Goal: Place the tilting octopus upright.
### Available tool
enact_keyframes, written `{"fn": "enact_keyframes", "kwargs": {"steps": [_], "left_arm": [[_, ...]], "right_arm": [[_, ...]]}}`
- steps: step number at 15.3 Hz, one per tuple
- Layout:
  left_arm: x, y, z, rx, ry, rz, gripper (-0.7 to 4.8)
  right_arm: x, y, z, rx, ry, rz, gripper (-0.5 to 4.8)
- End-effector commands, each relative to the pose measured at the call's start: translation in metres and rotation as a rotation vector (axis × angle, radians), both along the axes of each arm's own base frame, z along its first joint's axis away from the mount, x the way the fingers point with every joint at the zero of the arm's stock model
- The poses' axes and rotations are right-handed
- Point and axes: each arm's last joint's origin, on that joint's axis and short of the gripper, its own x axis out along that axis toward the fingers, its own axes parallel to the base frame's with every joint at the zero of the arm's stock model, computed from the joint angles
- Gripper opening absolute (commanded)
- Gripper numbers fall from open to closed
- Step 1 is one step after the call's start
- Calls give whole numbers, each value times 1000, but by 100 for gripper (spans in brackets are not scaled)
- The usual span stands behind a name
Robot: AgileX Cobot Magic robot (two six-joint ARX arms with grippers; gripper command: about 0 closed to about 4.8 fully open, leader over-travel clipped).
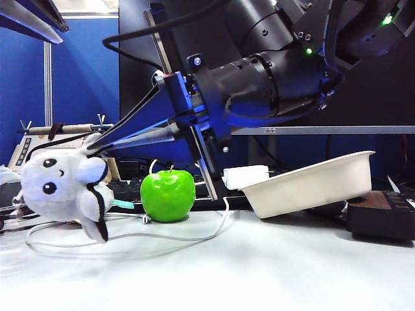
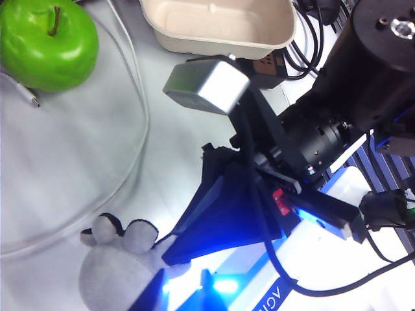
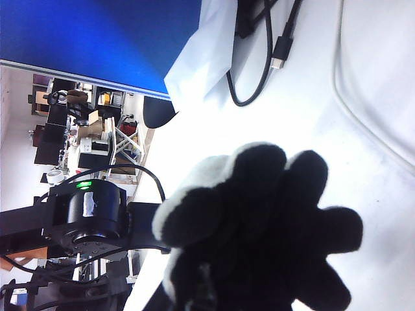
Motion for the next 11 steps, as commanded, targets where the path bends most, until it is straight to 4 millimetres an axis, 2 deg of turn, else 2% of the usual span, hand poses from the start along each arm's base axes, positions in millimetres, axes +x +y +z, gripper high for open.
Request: {"fn": "enact_keyframes", "kwargs": {"steps": [1,8,11], "left_arm": [[-1,0,1,-4,-8,-9,72],[-1,0,1,-4,-8,-9,72],[-1,0,1,-4,-8,-9,72]], "right_arm": [[1,1,4,18,-16,3,-2],[0,-1,0,-26,0,-32,-2],[-1,-3,-6,-97,40,-67,-2]]}}
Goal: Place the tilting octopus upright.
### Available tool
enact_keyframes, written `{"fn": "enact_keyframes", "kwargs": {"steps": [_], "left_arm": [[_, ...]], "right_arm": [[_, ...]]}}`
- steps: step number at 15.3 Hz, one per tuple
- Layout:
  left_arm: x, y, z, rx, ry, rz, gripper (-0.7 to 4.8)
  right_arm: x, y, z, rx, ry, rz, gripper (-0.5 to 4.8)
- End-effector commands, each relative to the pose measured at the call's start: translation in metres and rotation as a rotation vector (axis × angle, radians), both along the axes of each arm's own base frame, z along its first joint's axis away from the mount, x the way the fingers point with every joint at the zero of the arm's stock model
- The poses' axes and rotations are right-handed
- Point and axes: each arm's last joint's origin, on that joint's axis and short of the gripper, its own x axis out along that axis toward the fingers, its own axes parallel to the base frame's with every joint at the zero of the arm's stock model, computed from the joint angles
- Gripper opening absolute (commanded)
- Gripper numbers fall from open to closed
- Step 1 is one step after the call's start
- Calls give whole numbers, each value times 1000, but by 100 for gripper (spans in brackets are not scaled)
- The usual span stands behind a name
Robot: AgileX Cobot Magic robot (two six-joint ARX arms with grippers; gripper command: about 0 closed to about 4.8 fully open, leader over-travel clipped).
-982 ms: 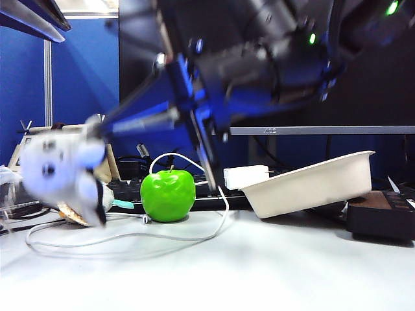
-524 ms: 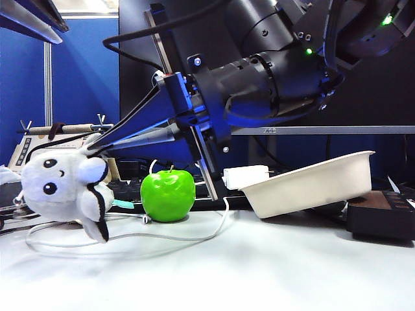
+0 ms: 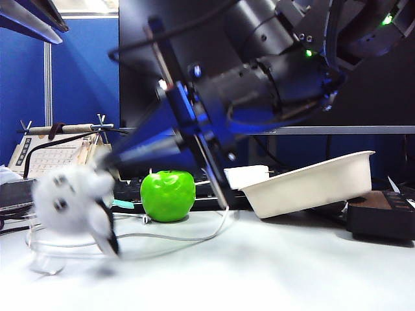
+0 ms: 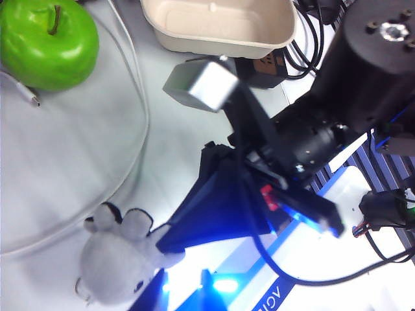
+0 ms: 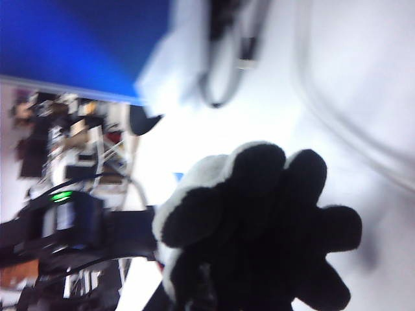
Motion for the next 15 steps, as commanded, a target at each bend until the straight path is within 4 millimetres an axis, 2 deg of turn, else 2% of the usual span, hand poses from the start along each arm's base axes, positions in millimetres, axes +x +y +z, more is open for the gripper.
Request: {"fn": "enact_keyframes", "kwargs": {"steps": [1,15], "left_arm": [[0,0,1,-4,-10,-9,72],[-2,0,0,9,2,-20,72]], "right_arm": [[-1,-2,-2,-44,25,-19,-2],[13,-28,-16,-224,31,-162,-2]]}}
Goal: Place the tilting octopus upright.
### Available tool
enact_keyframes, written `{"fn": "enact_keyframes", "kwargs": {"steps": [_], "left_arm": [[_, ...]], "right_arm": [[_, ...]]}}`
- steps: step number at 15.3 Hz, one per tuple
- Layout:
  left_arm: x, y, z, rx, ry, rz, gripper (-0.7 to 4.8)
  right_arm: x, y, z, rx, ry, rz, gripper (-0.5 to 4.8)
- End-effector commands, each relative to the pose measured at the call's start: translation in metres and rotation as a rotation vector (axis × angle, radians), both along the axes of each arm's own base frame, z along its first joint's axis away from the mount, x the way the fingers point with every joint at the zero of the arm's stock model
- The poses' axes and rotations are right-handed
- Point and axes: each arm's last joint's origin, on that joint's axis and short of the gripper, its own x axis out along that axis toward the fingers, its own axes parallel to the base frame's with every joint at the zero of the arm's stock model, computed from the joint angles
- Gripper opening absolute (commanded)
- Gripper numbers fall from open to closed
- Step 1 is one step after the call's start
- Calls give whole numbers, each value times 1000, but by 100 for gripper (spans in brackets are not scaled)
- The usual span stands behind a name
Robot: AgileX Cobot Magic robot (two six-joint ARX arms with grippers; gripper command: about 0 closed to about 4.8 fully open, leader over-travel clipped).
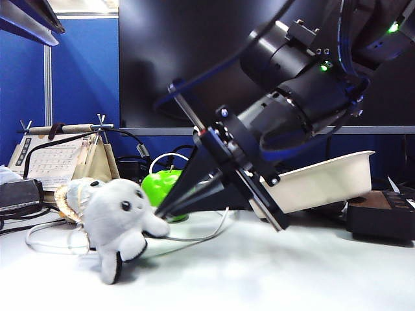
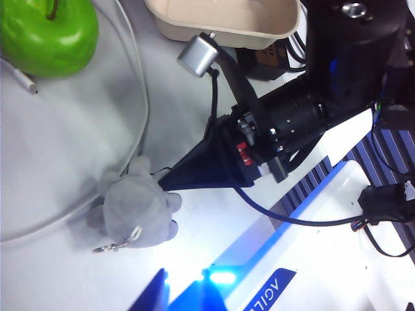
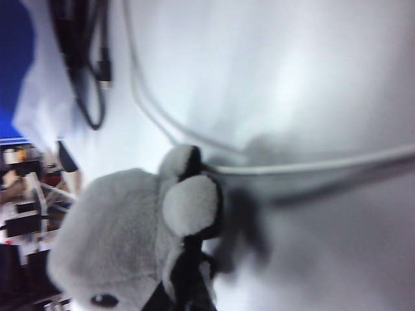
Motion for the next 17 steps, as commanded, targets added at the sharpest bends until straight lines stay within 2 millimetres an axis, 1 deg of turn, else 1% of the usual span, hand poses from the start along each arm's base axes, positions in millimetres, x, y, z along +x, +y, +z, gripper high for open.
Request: {"fn": "enact_keyframes", "kwargs": {"steps": [1,3,5,6,7,8,9,13,14,17], "left_arm": [[0,0,1,1,-21,-18,72],[0,0,1,1,-22,-18,72],[0,0,1,1,-22,-18,72],[0,0,1,0,-22,-18,72],[0,0,1,0,-23,-18,72],[0,0,1,0,-23,-18,72],[0,0,1,0,-23,-18,72],[0,0,1,0,-22,-18,72],[0,0,1,0,-21,-18,72],[-1,0,1,2,-18,-18,72]], "right_arm": [[3,-4,2,-11,-32,-7,-2],[8,-11,1,-18,-18,-21,-2],[8,-12,1,-7,-18,-9,-1],[8,-12,1,-2,-26,4,8],[8,-12,2,-1,-27,4,98],[8,-12,2,-1,-27,4,150],[8,-12,2,-1,-26,3,159],[11,-14,2,5,-34,-6,159],[14,-17,3,10,-33,-18,159],[22,-34,16,87,-19,-15,159]]}}
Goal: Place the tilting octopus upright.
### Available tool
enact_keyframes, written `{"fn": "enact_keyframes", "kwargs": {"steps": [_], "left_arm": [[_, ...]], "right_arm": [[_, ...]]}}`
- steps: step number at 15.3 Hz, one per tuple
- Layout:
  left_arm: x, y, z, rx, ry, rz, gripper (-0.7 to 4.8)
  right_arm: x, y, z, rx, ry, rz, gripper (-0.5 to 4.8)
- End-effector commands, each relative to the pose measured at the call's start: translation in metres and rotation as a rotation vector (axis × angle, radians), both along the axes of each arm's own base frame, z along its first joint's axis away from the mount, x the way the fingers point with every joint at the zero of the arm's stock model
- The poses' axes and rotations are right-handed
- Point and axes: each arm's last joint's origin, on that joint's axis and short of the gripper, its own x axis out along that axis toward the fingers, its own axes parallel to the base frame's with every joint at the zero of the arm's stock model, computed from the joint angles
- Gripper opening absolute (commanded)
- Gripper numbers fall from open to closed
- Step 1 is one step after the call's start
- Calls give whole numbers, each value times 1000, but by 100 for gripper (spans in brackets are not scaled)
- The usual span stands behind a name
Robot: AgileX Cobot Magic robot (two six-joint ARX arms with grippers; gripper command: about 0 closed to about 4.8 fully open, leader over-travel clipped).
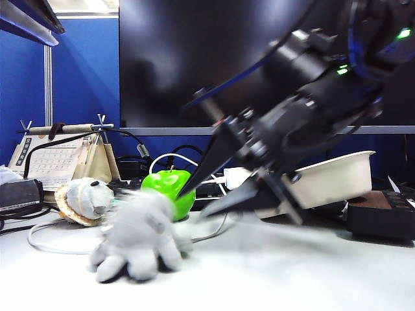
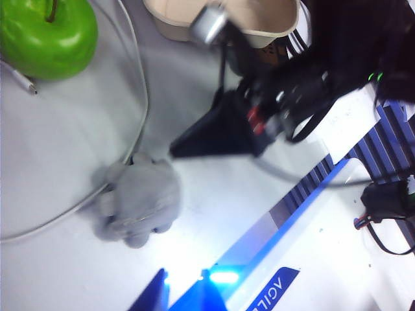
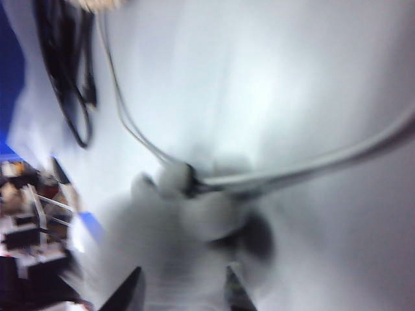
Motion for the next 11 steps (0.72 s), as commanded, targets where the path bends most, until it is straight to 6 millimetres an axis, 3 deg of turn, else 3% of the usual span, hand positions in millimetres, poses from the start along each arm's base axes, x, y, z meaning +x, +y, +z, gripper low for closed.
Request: {"fn": "enact_keyframes", "kwargs": {"steps": [1,4,5,6,7,8,10,11], "left_arm": [[-1,0,1,-4,-8,-9,72],[-2,-1,3,-43,-33,-65,66],[-4,-2,5,-84,-51,-122,51],[-8,-2,9,-146,-58,-170,49],[-18,-1,19,-209,-110,-227,42],[-35,4,31,-234,-206,-251,-6],[-60,11,45,-247,-340,-255,-6],[-82,18,53,-234,-449,-227,-6]], "right_arm": [[4,-13,21,97,-23,23,158],[-9,-17,52,206,-96,143,144],[-13,-19,61,239,-115,178,117],[-21,-23,76,266,-158,211,53],[-35,-31,95,275,-232,233,6],[-55,-44,118,282,-313,246,-1],[-79,-59,142,276,-407,225,-1],[-97,-72,156,257,-475,177,-1]]}}
